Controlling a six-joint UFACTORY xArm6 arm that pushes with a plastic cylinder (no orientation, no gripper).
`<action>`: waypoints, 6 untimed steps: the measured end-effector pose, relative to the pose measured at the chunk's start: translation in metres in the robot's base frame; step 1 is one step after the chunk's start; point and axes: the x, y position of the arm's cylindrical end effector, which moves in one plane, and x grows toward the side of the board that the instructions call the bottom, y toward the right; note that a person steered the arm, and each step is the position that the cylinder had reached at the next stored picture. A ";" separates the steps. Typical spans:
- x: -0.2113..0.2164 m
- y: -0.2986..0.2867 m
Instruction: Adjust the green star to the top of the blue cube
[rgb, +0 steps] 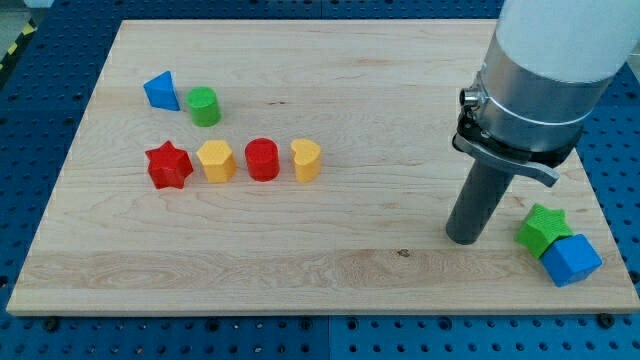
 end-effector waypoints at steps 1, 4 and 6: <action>0.000 0.010; -0.001 0.051; -0.002 0.060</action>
